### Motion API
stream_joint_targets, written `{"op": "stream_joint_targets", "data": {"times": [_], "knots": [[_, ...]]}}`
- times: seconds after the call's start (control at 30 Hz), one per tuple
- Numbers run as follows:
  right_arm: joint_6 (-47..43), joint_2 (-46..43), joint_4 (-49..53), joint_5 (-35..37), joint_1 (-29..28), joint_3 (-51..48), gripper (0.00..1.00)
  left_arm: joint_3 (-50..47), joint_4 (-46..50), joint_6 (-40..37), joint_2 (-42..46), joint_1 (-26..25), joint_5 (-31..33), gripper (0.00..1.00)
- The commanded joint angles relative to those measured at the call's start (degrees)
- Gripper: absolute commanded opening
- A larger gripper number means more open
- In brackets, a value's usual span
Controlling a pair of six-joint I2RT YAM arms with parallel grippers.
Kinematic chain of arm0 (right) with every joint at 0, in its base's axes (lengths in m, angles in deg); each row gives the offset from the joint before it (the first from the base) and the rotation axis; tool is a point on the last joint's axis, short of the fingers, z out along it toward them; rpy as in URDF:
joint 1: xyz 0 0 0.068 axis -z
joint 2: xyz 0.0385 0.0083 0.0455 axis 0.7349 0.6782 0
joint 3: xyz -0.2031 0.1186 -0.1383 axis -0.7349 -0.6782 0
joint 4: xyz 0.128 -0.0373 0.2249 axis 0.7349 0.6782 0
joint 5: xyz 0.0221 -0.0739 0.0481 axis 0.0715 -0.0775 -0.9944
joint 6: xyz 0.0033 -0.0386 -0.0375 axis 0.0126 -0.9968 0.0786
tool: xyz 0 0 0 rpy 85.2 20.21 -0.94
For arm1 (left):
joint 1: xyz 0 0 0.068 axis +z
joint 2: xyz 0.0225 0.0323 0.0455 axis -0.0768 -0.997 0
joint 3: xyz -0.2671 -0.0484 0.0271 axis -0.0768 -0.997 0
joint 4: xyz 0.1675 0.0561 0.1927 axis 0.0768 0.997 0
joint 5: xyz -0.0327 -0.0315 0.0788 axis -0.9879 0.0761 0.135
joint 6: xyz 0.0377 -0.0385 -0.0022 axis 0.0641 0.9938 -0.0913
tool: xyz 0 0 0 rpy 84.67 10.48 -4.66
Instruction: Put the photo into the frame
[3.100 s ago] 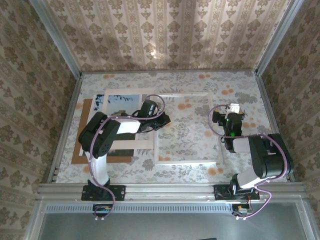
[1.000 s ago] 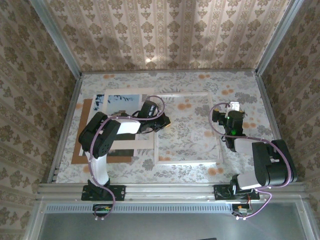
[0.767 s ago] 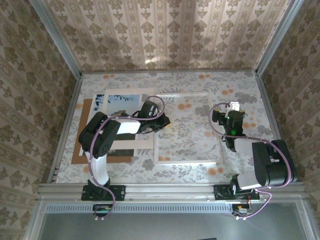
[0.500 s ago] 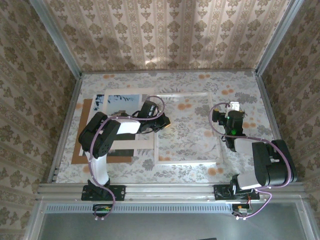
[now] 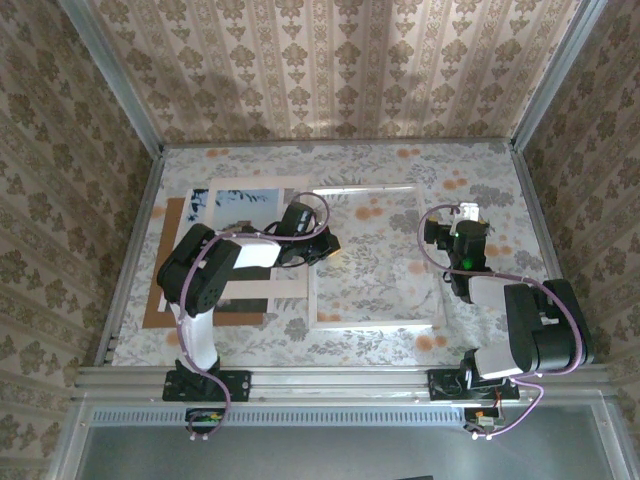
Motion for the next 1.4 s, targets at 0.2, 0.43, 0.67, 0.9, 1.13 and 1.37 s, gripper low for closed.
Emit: {"op": "stream_joint_targets", "data": {"times": [0.2,0.43,0.67,0.9,1.13,1.37], "knots": [[-0.3,-1.0,0.6,-1.3,-0.3,1.4,1.00,0.4,1.4,-1.6,0.7,0.1,-2.3,0.00],[-0.4,-1.0,0.7,-1.3,-0.3,1.4,1.00,0.6,2.0,-2.2,1.0,0.1,-2.1,0.00],[-0.4,-1.1,0.8,-1.4,-0.3,1.4,1.00,0.5,2.6,-2.5,1.3,0.1,-1.7,0.00],[-0.4,-1.0,0.9,-1.6,-0.3,1.5,1.00,0.6,2.5,-2.5,1.2,0.1,-1.7,0.00],[-0.4,-0.9,0.9,-1.6,-0.3,1.5,1.00,0.3,2.5,-2.7,1.3,0.4,-1.7,0.00],[-0.5,-1.0,0.9,-1.6,-0.3,1.5,1.00,0.1,2.9,-2.8,1.8,0.5,-1.5,0.00]]}}
